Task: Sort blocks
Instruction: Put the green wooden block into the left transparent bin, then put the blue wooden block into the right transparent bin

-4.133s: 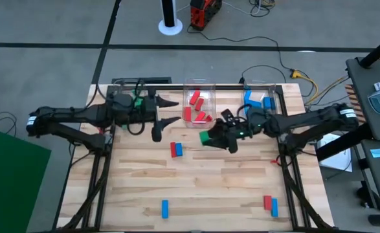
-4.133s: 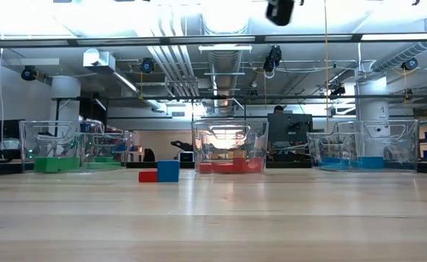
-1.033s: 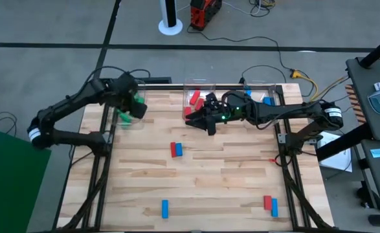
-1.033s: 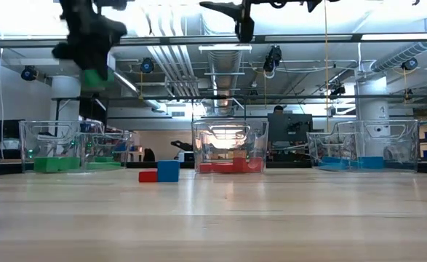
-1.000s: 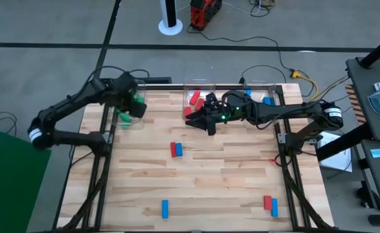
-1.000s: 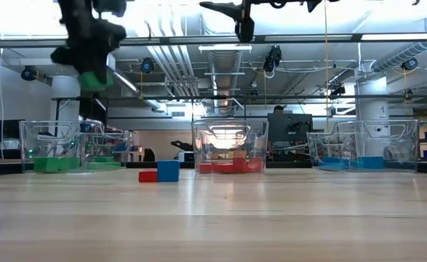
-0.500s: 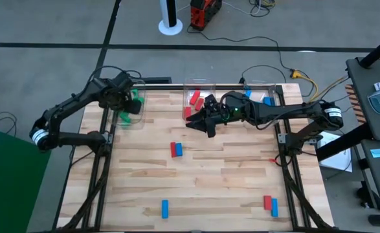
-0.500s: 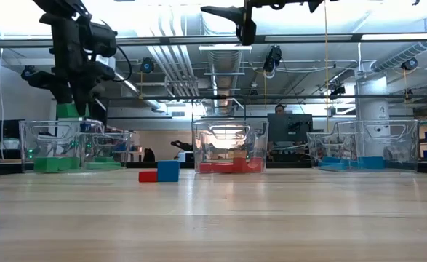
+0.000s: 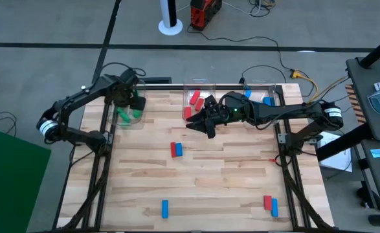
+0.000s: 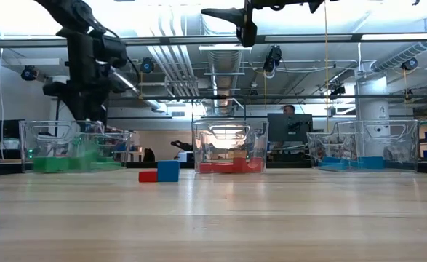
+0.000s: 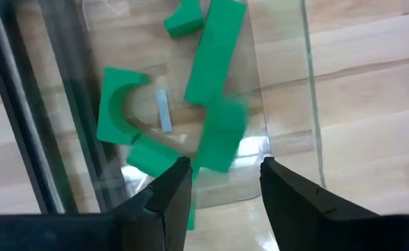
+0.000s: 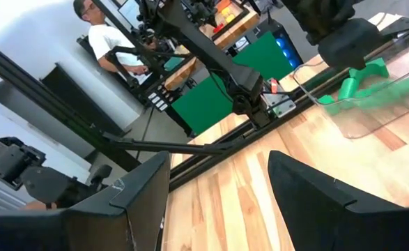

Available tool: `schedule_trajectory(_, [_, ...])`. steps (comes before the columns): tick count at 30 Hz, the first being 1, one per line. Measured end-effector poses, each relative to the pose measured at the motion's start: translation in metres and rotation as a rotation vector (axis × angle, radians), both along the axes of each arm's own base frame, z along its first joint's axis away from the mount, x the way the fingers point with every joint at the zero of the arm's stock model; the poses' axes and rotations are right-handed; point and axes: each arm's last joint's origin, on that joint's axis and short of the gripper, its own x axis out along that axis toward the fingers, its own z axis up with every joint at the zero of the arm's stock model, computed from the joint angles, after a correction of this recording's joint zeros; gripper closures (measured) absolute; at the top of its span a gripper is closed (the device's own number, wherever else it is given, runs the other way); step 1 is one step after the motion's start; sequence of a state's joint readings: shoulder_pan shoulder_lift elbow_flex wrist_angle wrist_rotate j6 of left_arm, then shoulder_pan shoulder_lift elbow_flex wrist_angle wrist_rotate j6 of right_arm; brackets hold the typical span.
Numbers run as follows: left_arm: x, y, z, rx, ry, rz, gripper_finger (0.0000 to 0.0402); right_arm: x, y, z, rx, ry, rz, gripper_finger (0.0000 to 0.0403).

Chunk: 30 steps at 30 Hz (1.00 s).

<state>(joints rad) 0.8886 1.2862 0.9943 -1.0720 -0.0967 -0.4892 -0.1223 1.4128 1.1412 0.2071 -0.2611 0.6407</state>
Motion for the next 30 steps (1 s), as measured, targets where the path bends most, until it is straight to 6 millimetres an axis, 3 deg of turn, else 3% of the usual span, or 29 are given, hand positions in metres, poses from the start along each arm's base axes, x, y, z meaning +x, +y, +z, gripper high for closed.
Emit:
schedule_trajectory(7, [0.003,0.003,-0.006,-0.023,0.021,-0.011,0.025,0.0,0.0,0.0,0.004,0.003,0.0,0.017])
schedule_trajectory(13, [0.0,-0.007,0.007,0.027,-0.017,-0.044,0.0249,0.0,0.0,-0.004,0.016,0.04,-0.015,0.017])
schedule_trajectory(23, [0.015,-0.06,0.046,0.206,-0.267,-0.181,0.0249,-0.002,-0.001,-0.011,-0.003,0.112,-0.05,0.017])
schedule_trajectory(30, [0.025,-0.095,0.057,0.305,-0.324,-0.257,0.0248,-0.003,0.0,0.007,-0.132,0.233,-0.061,0.017])
